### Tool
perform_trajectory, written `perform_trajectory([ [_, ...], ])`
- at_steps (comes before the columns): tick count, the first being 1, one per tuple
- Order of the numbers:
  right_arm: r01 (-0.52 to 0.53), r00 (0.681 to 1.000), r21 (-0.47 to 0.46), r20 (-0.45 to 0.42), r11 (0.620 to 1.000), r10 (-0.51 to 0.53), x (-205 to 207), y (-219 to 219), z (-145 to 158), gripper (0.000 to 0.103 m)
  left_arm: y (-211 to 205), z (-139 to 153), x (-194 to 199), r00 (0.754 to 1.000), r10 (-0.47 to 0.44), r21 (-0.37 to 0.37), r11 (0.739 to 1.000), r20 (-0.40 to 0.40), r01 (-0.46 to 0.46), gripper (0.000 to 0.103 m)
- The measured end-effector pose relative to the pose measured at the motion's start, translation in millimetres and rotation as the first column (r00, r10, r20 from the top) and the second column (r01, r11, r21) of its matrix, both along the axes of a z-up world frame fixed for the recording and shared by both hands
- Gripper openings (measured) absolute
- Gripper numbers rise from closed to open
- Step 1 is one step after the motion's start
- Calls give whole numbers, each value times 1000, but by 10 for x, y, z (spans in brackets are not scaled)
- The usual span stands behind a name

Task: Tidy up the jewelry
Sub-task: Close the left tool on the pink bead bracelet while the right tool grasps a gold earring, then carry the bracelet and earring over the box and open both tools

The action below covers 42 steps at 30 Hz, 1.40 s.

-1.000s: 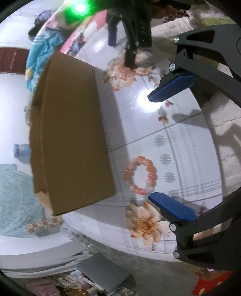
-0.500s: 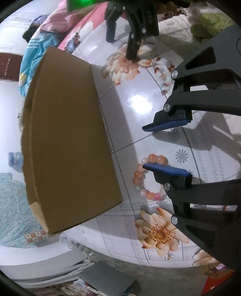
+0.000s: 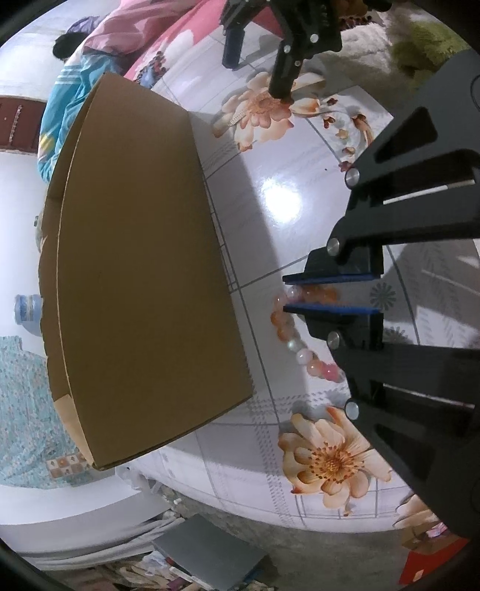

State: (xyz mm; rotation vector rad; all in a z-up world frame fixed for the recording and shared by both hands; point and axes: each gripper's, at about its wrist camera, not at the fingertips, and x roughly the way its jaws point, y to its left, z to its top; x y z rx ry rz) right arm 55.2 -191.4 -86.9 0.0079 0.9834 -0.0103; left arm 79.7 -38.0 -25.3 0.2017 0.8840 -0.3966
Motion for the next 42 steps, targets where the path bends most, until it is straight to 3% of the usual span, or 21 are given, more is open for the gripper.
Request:
perform_trajectory([
  [4, -34, 999, 93, 19, 995, 32, -42, -57, 79, 93, -17, -9, -103, 1000, -5, -14, 1000, -6, 5, 9],
  [8, -69, 996, 47, 67, 997, 66, -46, 36, 185, 72, -48, -26, -182, 1000, -10, -11, 1000, 4, 10, 9],
  [10, -89, 994, 34, 73, 995, 86, -15, 99, 221, 66, -60, -27, -199, 1000, -10, -5, 1000, 9, 10, 9],
  [12, -101, 993, 31, 64, 994, 99, 26, 158, 224, 53, -54, -29, -200, 1000, -10, -10, 1000, 11, 10, 9],
  [18, -89, 996, 48, 32, 995, 88, 134, 201, 165, 30, -1, -27, -212, 1000, -15, -29, 999, 13, 15, 9],
  [26, -99, 995, 16, 22, 995, 98, 195, 266, 107, 20, 47, -36, -229, 1000, -20, -35, 999, 17, 21, 9],
  [31, -125, 992, 31, 22, 992, 124, 186, 300, 110, 6, 54, -35, -228, 1000, -20, -36, 999, 17, 21, 9],
  [42, -94, 995, 125, 23, 988, 92, 149, 167, 129, 5, 95, -25, -227, 1000, -19, -42, 999, 16, 20, 9],
])
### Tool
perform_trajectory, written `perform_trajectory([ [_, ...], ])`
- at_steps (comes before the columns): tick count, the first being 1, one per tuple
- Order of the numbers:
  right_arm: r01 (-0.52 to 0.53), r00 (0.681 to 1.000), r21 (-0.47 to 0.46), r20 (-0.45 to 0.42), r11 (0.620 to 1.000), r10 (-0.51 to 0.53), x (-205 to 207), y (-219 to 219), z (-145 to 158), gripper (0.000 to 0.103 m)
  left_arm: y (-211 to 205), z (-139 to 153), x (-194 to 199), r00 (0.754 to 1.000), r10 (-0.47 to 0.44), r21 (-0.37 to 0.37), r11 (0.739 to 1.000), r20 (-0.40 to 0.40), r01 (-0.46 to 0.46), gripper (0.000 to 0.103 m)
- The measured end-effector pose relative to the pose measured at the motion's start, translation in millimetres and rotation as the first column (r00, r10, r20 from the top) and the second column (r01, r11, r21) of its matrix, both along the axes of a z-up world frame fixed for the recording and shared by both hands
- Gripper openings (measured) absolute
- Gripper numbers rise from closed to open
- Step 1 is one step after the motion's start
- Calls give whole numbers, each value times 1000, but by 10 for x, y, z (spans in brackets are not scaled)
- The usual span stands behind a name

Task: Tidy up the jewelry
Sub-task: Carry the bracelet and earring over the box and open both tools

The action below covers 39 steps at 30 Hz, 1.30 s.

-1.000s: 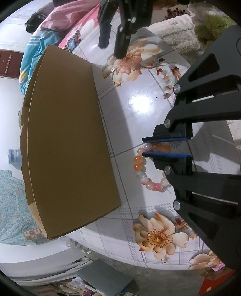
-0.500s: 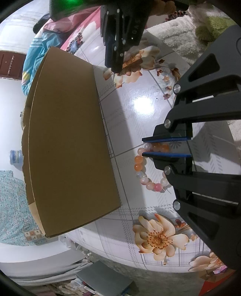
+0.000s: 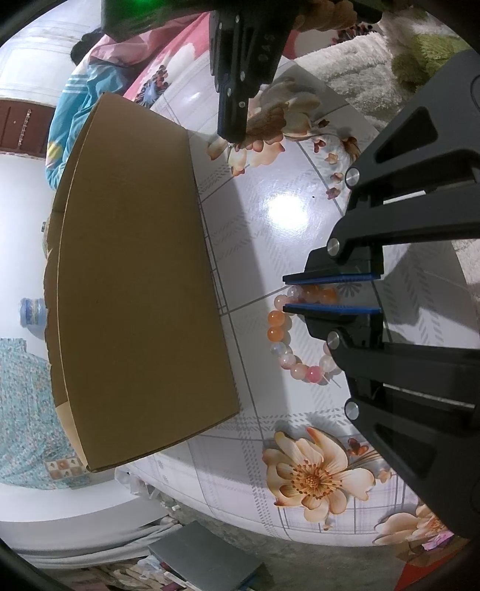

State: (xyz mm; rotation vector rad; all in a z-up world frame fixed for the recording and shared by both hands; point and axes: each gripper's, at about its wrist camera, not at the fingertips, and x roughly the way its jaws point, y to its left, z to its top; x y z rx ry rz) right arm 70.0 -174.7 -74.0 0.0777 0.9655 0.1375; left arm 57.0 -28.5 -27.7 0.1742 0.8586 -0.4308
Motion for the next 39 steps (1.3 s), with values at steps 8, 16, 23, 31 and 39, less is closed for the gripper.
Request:
perform_trajectory([
  [8, -2, 1000, 41, 18, 999, 1, -64, -52, 78, 5, 0, 12, 3, 1000, 2, 4, 1000, 3, -2, 9],
  [16, -3, 999, 69, 36, 998, 0, -83, -52, 154, 5, -14, 29, 44, 1000, 12, 0, 1000, -18, -12, 9],
  [23, -12, 997, 87, 75, 996, 5, -137, -58, 314, 5, 82, 186, 16, 1000, 16, -54, 998, -20, -17, 9],
  [31, -39, 979, 126, 205, 991, 12, -265, -94, 849, 5, 286, 874, -121, 997, -11, -207, 978, 71, 26, 9],
  [39, -80, 932, 156, 363, 984, 19, -249, -218, 1492, 5, 237, 1632, -174, 976, -88, -307, 940, 199, 147, 9],
])
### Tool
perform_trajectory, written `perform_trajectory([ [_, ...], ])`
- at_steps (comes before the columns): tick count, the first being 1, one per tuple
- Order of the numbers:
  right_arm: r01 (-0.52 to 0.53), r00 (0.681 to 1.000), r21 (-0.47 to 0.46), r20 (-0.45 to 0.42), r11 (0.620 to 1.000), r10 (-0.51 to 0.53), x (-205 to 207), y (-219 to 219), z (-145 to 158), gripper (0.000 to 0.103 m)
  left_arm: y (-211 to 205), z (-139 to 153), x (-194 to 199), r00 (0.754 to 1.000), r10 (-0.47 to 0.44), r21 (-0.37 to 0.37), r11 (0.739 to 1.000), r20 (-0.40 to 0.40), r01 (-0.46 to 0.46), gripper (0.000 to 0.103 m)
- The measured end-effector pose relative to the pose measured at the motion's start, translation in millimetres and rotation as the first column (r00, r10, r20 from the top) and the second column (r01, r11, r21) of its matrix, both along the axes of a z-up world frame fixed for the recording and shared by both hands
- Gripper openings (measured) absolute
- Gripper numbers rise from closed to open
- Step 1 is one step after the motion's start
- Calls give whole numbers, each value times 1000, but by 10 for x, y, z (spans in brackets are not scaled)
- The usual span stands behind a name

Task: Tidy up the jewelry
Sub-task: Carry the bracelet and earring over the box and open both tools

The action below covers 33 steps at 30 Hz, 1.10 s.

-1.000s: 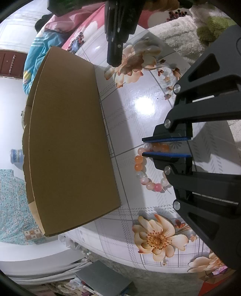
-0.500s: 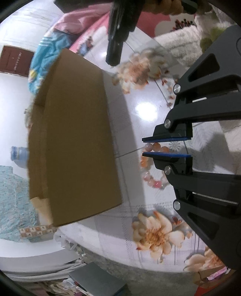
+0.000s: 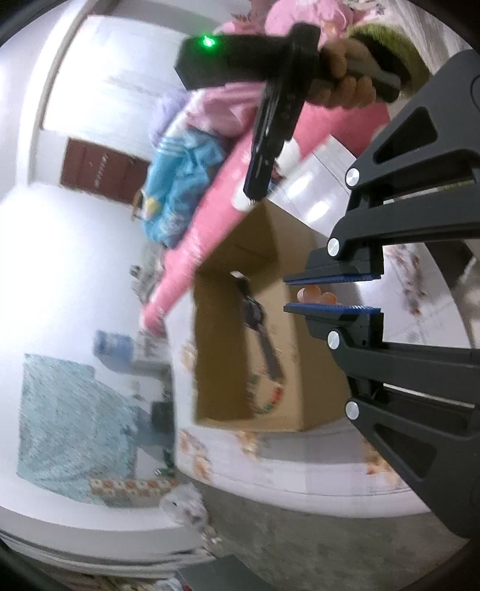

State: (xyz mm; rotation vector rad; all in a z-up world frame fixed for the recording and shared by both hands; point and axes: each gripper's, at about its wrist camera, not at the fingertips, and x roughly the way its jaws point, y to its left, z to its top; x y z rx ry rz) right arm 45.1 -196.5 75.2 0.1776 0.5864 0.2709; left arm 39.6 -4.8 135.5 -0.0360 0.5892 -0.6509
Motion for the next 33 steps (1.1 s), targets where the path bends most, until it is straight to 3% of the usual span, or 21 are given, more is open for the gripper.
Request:
perform_trajectory([
  [6, 2, 999, 3, 33, 1000, -2, 218, -185, 170, 5, -205, 264, 270, 999, -46, -16, 999, 17, 46, 9],
  [10, -9, 1000, 6, 16, 1000, 9, 490, -307, 127, 5, -442, 248, 606, 998, -61, -6, 998, -30, 61, 9],
  [16, -66, 993, -6, -95, 998, 66, 994, -391, -131, 5, -874, -124, 1256, 983, -73, 58, 995, -167, 84, 9],
  [20, -112, 975, -60, -201, 992, 98, 1309, -366, -326, 5, -1081, -527, 1667, 947, -62, 87, 992, -314, 94, 9],
  [24, -153, 964, -130, -238, 980, 118, 1437, -298, -420, 5, -1144, -765, 1850, 919, -53, 104, 989, -392, 101, 9],
  [25, -152, 965, -139, -235, 979, 117, 1447, -299, -426, 6, -1141, -797, 1865, 912, -54, 102, 989, -407, 104, 14],
  [26, -151, 965, -134, -233, 979, 117, 1452, -316, -424, 6, -1137, -825, 1896, 903, -51, 100, 990, -426, 103, 27],
  [28, -129, 969, -109, -226, 986, 102, 1467, -392, -406, 7, -1111, -840, 1934, 899, -42, 90, 992, -435, 91, 37],
  [31, -88, 975, -61, -210, 994, 73, 1448, -529, -367, 8, -1049, -812, 1912, 906, -29, 89, 993, -423, 73, 42],
  [33, -51, 979, -38, -200, 998, 42, 1411, -621, -334, 16, -1010, -775, 1895, 911, -21, 84, 995, -413, 61, 47],
])
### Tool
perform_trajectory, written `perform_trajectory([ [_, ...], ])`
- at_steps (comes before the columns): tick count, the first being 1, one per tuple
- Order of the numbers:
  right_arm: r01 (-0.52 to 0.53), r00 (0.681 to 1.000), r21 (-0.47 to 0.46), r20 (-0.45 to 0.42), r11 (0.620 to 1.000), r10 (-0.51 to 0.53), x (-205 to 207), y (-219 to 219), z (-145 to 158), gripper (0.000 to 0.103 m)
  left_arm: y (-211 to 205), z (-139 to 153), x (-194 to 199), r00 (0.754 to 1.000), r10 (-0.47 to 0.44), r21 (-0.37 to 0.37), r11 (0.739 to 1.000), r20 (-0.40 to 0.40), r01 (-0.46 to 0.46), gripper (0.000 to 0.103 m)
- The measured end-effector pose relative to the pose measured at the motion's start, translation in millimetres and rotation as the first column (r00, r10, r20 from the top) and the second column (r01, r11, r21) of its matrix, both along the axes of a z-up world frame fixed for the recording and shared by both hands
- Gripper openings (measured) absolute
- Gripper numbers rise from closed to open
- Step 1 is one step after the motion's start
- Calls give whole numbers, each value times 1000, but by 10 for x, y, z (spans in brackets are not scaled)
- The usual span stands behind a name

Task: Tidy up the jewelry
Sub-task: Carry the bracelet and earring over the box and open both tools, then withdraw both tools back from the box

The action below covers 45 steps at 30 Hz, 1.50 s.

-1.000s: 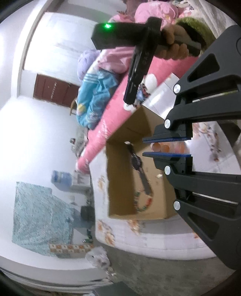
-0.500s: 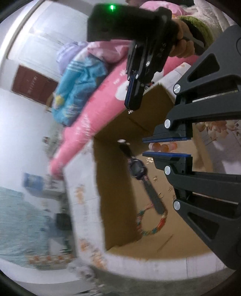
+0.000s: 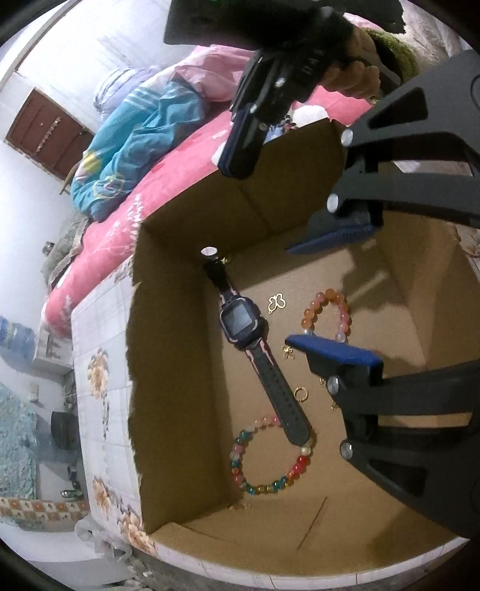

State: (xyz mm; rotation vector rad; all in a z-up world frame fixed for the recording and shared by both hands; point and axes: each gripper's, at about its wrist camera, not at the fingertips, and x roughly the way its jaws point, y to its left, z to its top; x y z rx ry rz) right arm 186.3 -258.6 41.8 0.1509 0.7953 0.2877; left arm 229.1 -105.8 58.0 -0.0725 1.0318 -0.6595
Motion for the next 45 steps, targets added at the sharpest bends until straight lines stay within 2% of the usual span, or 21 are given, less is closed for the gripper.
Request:
perform_trajectory([
  [2, 30, 1000, 14, 8, 999, -30, -41, -67, 33, 25, 47, 67, -47, 1000, 16, 13, 1000, 27, -16, 55],
  [8, 123, 991, 73, 42, 990, -126, -274, -246, 129, 39, 259, 328, -252, 989, 88, 24, 996, 115, -92, 75],
  [10, 156, 986, 109, 43, 982, -162, -361, -314, 125, 46, 396, 440, -353, 980, 124, 8, 992, 157, -126, 81],
  [12, 187, 981, 152, 22, 970, -193, -424, -371, 77, 52, 599, 558, -472, 960, 185, -2, 982, 211, -189, 85],
  [15, 220, 976, 204, -46, 954, -215, -483, -443, -78, 54, 853, 609, -563, 929, 271, 20, 958, 250, -285, 90],
  [17, 224, 974, 230, -91, 947, -208, -498, -450, -177, 54, 960, 552, -570, 904, 332, 116, 921, 269, -373, 90],
  [19, 218, 973, 242, -129, 946, -191, -501, -425, -265, 55, 1011, 438, -547, 885, 381, 239, 864, 267, -444, 90],
  [21, 201, 975, 241, -146, 950, -169, -501, -370, -312, 62, 1038, 338, -531, 888, 397, 277, 848, 230, -451, 90],
  [25, 167, 975, 238, -181, 957, -125, -473, -254, -346, 67, 1005, 169, -526, 903, 401, 283, 858, 154, -429, 90],
  [27, 158, 973, 245, -202, 957, -109, -456, -216, -356, 68, 941, 88, -528, 916, 380, 286, 871, 128, -400, 90],
  [31, 158, 971, 210, -209, 965, -114, -437, -151, -344, 70, 891, 25, -547, 914, 392, 248, 880, 100, -405, 91],
  [34, 150, 971, 182, -210, 972, -111, -445, -111, -338, 71, 824, -29, -541, 928, 371, 200, 907, 34, -370, 91],
  [37, 147, 970, 159, -218, 976, -110, -460, -88, -328, 71, 757, -39, -576, 921, 388, 226, 894, 41, -387, 91],
  [45, 162, 965, 169, -231, 972, -121, -573, -121, -341, 71, 747, -26, -706, 921, 390, 228, 895, 18, -384, 91],
])
